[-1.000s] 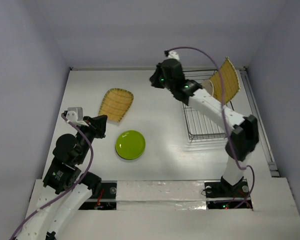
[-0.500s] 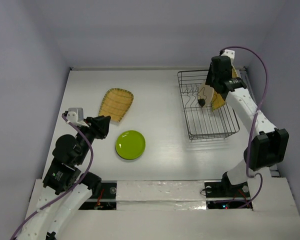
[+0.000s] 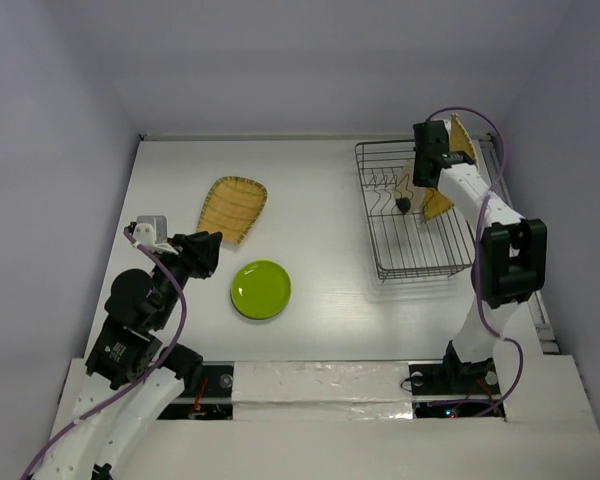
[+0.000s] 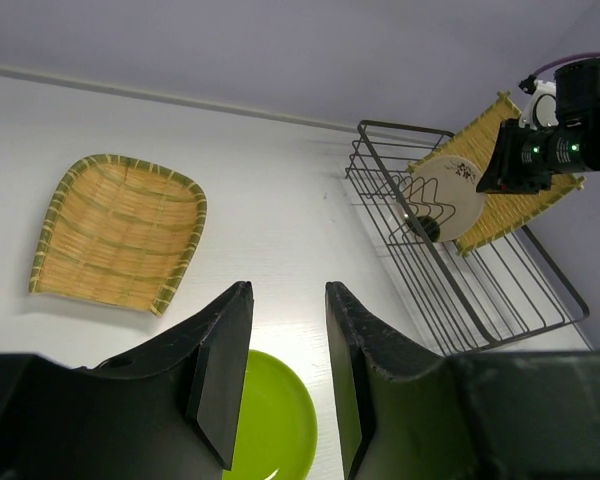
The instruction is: Unload the plates from the dish rack
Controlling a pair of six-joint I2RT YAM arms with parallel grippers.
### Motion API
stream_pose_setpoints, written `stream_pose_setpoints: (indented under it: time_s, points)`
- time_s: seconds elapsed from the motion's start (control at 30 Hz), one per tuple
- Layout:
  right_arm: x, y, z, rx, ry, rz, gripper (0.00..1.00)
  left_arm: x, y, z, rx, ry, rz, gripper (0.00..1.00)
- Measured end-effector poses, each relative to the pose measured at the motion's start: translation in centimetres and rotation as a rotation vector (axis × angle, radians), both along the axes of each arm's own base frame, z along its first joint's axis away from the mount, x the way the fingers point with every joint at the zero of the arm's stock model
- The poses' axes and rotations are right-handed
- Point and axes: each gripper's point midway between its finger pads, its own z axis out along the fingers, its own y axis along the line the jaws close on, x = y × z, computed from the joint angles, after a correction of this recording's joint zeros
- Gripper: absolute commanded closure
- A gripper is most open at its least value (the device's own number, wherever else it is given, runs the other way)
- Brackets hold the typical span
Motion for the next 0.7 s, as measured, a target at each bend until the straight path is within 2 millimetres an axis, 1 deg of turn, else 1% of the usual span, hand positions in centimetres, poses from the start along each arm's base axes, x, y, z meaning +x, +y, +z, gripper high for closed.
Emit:
stream_pose_setpoints:
  time_s: [0.03,0.1,0.17,0.27,0.4,0.5,0.57,0.7]
  points:
    - [0.3,0.0,-0.3,0.0,0.005,-0.001,0.8,0.0,0.0,0.0,0.0,0.0,0.0,0.68]
    - [0.7,0.0,-0.5,0.001,0.008,-0.001,0.86,0.0,0.0,0.0,0.0,0.0,0.0,0.68]
    - [0.9,0.0,-0.5,-0.007,0.014,0.006,0.95,0.0,0.0,0.0,0.0,0.0,0.0,0.68]
    - [0.7,-0.2,-0.4,-0.021,0.021,0.01,1.0,0.0,0.0,0.0,0.0,0.0,-0.001,0.68]
    - [0.6,-0.4,0.2,-0.032,0.013,0.004,1.0,0.0,0.1,0.0,0.0,0.0,0.003,0.68]
    - [0.4,-0.7,1.6,-0.039,-0.019,-0.009,1.0,0.1,0.1,0.0,0.0,0.0,0.006,0.68]
    - [0.2,-0.9,3.2,-0.045,-0.054,-0.017,1.0,0.1,0.1,0.0,0.0,0.0,0.006,0.68]
    - [-0.3,-1.8,7.8,-0.075,-0.158,-0.062,1.0,0.1,0.1,0.0,0.0,0.0,0.006,0.68]
